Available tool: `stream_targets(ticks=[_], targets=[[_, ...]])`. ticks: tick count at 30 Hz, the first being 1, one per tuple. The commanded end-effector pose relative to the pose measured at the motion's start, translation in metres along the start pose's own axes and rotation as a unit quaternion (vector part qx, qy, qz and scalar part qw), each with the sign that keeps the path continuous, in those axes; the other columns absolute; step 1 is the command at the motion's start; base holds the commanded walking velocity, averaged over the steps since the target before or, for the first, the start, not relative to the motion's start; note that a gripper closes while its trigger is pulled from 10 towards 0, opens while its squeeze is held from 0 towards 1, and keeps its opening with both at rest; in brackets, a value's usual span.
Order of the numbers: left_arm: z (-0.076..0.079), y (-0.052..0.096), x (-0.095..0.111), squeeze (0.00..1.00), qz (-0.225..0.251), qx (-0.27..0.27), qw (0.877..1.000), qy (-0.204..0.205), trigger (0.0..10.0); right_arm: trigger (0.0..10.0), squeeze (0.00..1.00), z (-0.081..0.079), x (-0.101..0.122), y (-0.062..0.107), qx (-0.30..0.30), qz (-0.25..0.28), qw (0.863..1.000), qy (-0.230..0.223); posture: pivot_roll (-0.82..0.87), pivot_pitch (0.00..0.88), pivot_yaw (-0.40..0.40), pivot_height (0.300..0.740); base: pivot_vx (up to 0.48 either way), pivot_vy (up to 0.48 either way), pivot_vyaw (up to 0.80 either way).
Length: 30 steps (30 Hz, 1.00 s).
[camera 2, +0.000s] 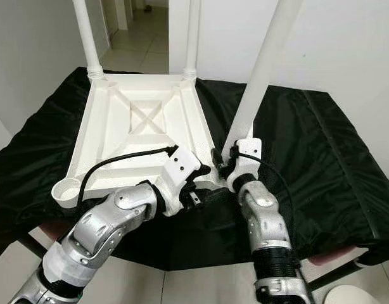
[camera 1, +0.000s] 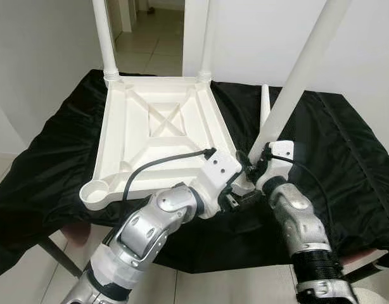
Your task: Building children table
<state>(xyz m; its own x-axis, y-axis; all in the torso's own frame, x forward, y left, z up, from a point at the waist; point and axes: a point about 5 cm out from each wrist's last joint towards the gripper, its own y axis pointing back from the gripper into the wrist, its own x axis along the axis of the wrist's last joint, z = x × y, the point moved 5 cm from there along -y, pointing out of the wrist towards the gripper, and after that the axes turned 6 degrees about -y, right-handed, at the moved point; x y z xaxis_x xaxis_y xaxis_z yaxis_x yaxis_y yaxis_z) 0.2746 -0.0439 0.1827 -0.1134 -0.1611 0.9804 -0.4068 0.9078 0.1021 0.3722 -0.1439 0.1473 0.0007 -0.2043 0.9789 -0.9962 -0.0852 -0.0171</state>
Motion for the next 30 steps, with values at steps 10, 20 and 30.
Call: stream_targets(ticks=[10, 20, 30], targets=[[0.005, 0.000, -0.003, 0.00, -0.006, -0.012, 1.000, -0.002, 10.0, 10.0, 0.00, 0.012, -0.017, 0.022, -0.195, -0.005, 0.980, -0.041, 0.02, 0.000, -0.034, 0.740, 0.000, 0.000, 0.00], [0.005, -0.001, -0.003, 0.00, -0.008, -0.013, 1.000, -0.004, 10.0, 10.0, 0.00, 0.001, -0.005, 0.021, -0.166, 0.019, 0.984, -0.059, 0.02, 0.000, -0.032, 0.740, 0.000, 0.000, 0.00], [0.001, -0.001, -0.003, 0.00, -0.009, -0.008, 1.000, -0.007, 10.0, 10.0, 1.00, 0.005, 0.015, 0.020, -0.095, 0.053, 0.993, -0.039, 0.02, 0.000, -0.035, 0.740, 0.000, 0.000, 0.00]])
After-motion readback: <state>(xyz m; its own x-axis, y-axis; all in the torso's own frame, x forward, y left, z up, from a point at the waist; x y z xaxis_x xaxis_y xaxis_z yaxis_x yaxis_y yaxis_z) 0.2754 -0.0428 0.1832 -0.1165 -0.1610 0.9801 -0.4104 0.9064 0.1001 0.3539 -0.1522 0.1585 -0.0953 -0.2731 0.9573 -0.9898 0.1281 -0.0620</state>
